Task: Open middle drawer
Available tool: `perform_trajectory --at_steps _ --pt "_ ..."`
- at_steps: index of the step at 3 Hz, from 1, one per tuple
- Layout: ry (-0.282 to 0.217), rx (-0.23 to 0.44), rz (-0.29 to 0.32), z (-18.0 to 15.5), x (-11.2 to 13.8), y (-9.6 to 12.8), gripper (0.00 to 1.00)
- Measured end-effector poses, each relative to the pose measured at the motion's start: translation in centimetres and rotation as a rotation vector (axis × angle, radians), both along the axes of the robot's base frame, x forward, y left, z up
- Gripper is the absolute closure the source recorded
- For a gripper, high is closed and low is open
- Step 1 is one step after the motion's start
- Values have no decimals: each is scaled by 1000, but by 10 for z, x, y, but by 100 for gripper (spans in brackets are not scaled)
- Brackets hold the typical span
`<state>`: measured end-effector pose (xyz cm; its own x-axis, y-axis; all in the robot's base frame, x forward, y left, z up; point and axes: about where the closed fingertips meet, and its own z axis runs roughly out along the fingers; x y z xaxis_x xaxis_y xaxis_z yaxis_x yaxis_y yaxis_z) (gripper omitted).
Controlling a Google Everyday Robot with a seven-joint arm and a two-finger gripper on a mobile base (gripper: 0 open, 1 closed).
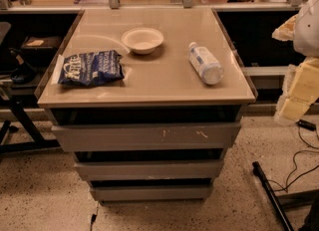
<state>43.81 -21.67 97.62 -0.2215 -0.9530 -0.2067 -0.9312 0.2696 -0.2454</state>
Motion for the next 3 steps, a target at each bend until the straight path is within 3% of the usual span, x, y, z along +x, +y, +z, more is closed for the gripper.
perform_trajectory --at_steps 1,2,3 --pt "0 0 0 0 0 0 0" --pt "42 19 -17 -32 -7 9 0" --pt "107 74 -60 -96 -22 34 0"
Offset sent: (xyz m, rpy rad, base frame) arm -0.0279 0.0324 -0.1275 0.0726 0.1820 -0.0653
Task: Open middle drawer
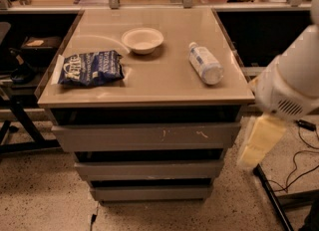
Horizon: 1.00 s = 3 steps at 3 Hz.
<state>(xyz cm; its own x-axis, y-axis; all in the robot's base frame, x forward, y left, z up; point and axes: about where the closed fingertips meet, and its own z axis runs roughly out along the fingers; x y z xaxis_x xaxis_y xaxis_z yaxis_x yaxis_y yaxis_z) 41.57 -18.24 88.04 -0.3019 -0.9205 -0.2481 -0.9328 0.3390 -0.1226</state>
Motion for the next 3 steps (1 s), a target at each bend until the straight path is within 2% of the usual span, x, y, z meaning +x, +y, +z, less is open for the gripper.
perform_trajectory --at_steps 1,2,3 --pt "72 13 -14 -76 -12 26 0" --pt "109 -2 -13 -99 -26 25 0" --pt "109 -2 -13 -99 -26 24 0"
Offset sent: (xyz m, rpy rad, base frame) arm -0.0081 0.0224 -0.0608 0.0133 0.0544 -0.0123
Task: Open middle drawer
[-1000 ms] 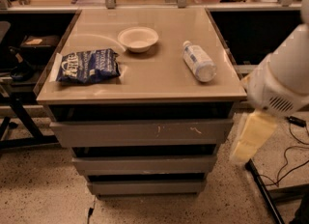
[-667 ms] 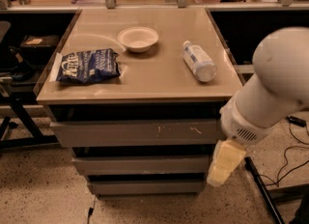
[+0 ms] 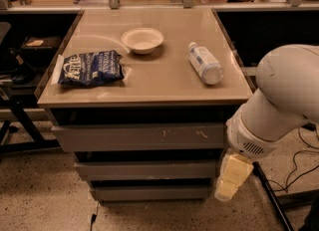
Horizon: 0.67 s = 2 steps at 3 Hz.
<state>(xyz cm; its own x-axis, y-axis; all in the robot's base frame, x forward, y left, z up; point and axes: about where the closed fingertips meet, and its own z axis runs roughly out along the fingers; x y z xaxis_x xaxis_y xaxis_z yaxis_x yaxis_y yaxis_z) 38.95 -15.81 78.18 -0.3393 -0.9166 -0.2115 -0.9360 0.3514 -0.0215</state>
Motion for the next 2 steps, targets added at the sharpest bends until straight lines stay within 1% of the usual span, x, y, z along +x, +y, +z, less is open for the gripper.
perform_trajectory --at_steps 1,2 --pt "87 43 -48 -40 -19 18 0" --pt "194 122 -83 -117 -38 51 0"
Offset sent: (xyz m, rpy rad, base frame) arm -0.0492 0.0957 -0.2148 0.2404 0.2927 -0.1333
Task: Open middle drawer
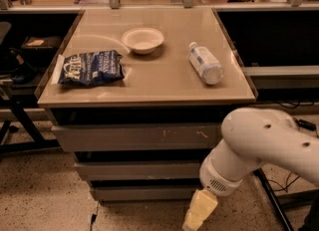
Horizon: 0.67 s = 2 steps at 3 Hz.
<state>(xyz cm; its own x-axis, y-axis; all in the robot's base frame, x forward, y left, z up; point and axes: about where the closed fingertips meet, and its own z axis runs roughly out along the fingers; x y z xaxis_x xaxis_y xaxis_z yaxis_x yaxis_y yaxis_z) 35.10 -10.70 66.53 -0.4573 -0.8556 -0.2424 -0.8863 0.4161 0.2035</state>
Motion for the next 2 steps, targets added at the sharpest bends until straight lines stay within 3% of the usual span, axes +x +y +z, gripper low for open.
perform_trajectory --at_steps 1,2 --pt "48 71 -33 -96 13 34 0" --pt "58 77 -33 -102 12 35 0"
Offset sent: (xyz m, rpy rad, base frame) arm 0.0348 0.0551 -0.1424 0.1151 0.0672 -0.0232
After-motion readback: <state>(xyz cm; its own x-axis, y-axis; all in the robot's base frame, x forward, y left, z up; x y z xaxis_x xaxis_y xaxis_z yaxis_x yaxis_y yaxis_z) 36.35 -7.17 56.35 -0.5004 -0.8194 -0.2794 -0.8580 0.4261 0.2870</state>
